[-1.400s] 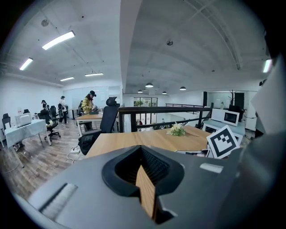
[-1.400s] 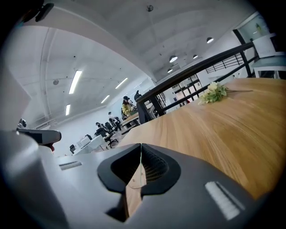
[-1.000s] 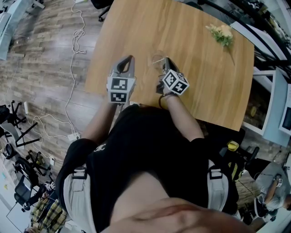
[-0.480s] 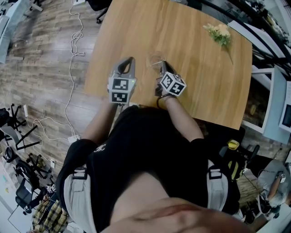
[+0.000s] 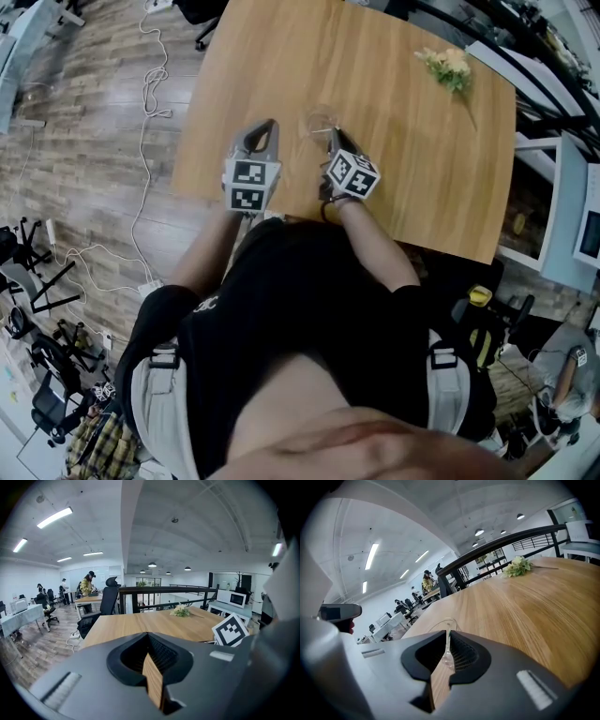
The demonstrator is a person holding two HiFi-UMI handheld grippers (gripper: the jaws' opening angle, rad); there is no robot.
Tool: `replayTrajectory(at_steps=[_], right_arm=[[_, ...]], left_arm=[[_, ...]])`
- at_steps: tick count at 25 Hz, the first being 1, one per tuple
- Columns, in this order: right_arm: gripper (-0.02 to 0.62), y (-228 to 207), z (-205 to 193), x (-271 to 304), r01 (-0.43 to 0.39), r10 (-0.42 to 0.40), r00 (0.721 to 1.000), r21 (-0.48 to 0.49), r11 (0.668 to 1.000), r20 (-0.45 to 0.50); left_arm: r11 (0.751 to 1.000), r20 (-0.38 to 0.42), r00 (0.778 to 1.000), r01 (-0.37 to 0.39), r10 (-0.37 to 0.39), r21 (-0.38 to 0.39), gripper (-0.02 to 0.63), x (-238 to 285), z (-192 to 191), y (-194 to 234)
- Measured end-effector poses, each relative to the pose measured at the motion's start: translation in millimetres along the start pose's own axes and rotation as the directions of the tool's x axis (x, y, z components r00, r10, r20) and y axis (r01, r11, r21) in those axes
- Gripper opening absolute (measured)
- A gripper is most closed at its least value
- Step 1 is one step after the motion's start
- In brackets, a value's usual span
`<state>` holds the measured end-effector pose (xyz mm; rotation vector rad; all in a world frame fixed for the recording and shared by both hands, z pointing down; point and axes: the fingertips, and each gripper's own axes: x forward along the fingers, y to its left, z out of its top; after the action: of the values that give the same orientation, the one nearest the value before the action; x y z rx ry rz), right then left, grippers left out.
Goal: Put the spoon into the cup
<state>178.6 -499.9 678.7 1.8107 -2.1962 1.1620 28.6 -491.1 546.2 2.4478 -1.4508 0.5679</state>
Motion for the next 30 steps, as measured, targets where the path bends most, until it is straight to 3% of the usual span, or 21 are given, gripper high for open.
replayTrajectory(at_steps=[8,14,21,30], right_arm=[[0.064,-6,-6,-2,-0.023,0.024,1.0,0.072,0.997,-0.013],[0.072,-5,0,-7,-0.041,0.041,0.999,0.053,0.998,0.002],[0.001,10,25,-23,-0.026,0.035,0.996,-0.11,0.994,0.081],[-0.002,38,60,-48,-0.009,0.078,0.973,-0.301,0.953,0.217]], left_arm=[[1.0,-0.008,1.0,0.009,-0.009,0.004,0.011,3,-5,-1],[1.0,-0.005,1.0,0.014,-0.014,0.004,0.011,7,-2,-2],[1.0,0.03,0.999,0.023,-0.023,0.002,0.011,8,6,-5],[0.998,0.052,0.997,0.062,-0.063,0.023,0.011,12,15,-20]])
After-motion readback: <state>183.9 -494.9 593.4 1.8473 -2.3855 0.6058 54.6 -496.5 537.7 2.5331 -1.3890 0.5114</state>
